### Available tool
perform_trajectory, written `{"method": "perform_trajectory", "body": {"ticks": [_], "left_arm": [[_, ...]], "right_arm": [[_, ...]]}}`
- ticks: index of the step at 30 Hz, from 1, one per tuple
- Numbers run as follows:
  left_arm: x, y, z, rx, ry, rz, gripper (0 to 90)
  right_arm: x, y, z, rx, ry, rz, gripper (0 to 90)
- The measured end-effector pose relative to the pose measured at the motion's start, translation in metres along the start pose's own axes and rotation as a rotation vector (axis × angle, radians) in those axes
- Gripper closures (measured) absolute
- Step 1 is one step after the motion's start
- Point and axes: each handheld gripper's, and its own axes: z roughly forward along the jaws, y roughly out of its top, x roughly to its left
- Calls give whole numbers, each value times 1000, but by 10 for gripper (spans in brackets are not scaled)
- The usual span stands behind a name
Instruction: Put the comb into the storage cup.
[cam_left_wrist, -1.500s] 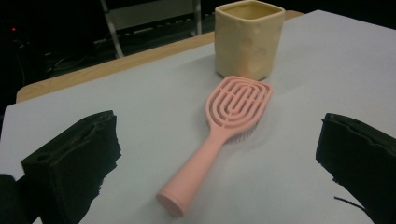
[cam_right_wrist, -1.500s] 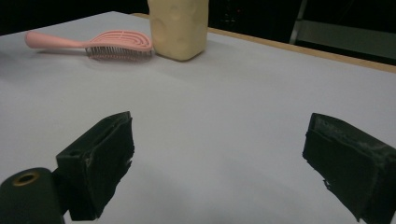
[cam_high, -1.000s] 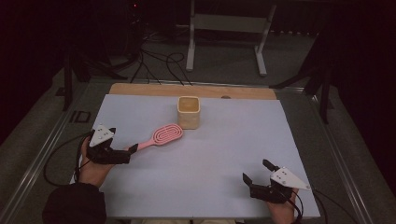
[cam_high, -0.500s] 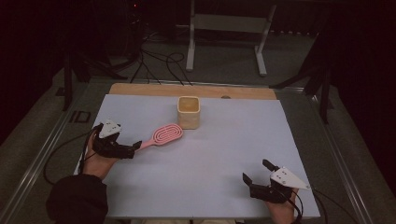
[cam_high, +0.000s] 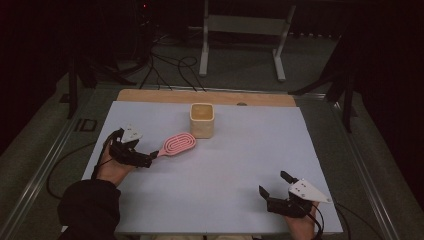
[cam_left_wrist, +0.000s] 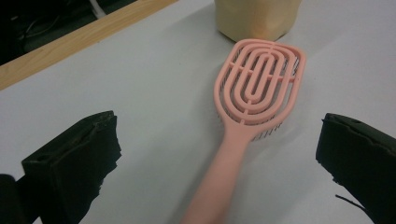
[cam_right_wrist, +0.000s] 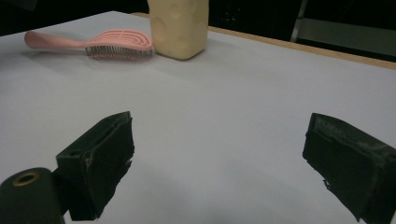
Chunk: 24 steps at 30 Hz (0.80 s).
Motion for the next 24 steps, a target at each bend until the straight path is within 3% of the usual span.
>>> {"method": "perform_trajectory", "body": {"ticks": [5,24], "left_arm": [[4,0,5,18,8,-5,1],[11,5,23,90,-29,-14,1]], "right_arm": [[0,0,0,0,1,3,85],[1,0,1,7,2,-1,85]]}}
